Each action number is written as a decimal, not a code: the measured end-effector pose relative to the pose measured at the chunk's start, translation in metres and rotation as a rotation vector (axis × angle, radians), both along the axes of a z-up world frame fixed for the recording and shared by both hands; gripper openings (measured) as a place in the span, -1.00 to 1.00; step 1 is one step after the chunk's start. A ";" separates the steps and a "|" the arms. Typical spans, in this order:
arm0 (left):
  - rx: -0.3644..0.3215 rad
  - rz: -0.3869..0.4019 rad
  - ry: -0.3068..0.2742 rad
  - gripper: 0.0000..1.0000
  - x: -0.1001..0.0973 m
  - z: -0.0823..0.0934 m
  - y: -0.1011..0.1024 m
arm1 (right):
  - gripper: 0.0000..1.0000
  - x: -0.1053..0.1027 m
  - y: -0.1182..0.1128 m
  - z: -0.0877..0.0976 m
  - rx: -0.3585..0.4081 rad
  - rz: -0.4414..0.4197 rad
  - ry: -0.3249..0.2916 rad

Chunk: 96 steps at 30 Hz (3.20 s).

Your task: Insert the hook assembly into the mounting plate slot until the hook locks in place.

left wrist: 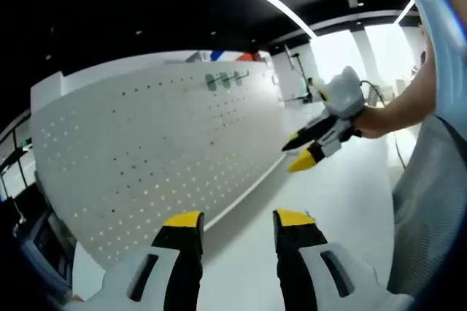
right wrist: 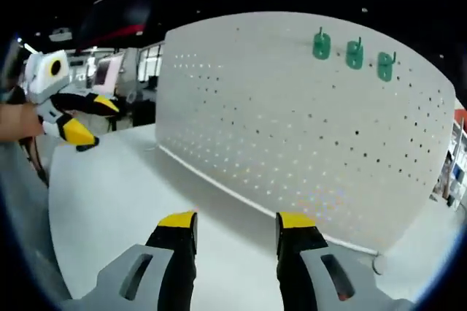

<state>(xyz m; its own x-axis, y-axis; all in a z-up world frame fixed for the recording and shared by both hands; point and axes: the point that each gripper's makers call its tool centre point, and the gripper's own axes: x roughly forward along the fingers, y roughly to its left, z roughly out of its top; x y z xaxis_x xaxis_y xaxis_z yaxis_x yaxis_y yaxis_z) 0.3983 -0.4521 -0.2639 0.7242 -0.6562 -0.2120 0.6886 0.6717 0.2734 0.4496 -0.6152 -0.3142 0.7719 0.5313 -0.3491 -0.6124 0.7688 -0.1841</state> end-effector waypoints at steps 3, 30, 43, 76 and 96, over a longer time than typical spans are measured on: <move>0.004 -0.003 0.001 -0.22 0.000 -0.001 -0.001 | -0.14 -0.006 0.006 -0.006 -0.009 0.023 0.014; 0.012 -0.006 0.013 -0.23 -0.001 -0.004 -0.002 | -0.08 -0.046 0.026 -0.086 -0.042 0.154 0.226; 0.013 -0.007 0.014 -0.24 -0.002 -0.005 -0.002 | -0.10 -0.046 0.033 -0.103 -0.083 0.179 0.271; 0.014 -0.008 0.023 -0.26 -0.001 -0.007 -0.001 | -0.40 -0.042 0.035 -0.110 -0.102 0.203 0.285; 0.021 -0.016 0.039 -0.29 -0.003 -0.011 -0.005 | -0.42 -0.041 0.037 -0.094 -0.089 0.216 0.235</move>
